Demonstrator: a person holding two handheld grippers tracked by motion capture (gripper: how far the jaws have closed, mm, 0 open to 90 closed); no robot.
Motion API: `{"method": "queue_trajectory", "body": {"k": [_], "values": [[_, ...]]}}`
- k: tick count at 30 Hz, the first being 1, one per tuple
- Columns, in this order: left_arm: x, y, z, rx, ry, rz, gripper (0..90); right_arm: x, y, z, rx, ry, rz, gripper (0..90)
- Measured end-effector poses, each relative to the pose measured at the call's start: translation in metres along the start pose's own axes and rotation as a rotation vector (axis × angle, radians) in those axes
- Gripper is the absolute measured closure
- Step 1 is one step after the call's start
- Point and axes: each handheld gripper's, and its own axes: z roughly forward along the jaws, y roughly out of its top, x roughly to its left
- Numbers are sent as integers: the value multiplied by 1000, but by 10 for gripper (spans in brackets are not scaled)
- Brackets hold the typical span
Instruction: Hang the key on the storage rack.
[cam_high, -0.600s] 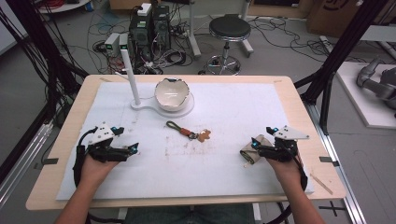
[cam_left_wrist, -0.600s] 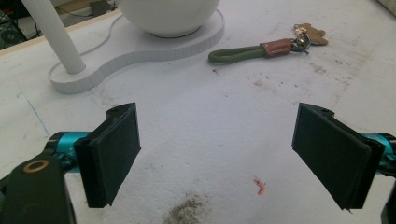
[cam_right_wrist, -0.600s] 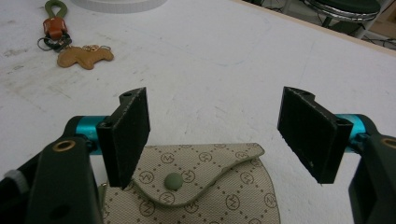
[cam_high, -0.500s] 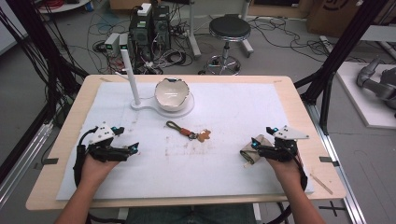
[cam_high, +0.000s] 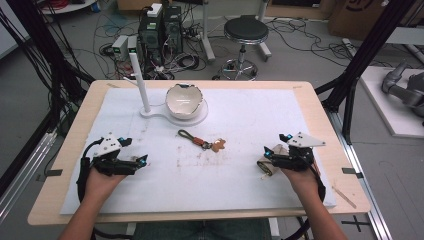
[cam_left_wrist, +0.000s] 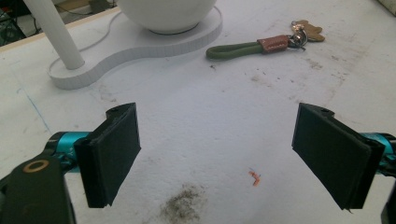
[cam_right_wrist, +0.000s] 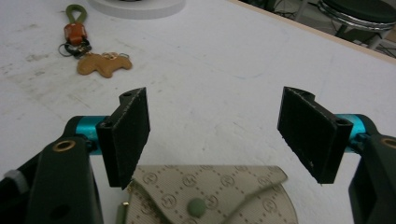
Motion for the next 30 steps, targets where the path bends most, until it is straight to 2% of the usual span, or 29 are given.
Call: {"method": "queue_trajectory", "body": {"k": [3, 9, 13, 20, 30], "values": [[0, -1, -3, -3, 6, -4, 150, 4, 6, 4, 2, 21, -15, 258], [-1, -3, -11, -2, 16, 3, 150, 16, 26, 22, 36, 101, -60, 253], [0, -6, -16, -6, 25, -1, 150, 26, 40, 35, 27, 144, -80, 253], [1, -11, -27, -7, 44, -12, 150, 43, 63, 61, 36, 202, -117, 253], [2, -17, -39, -4, 67, -25, 150, 72, 87, 102, 73, 266, -170, 252]]}}
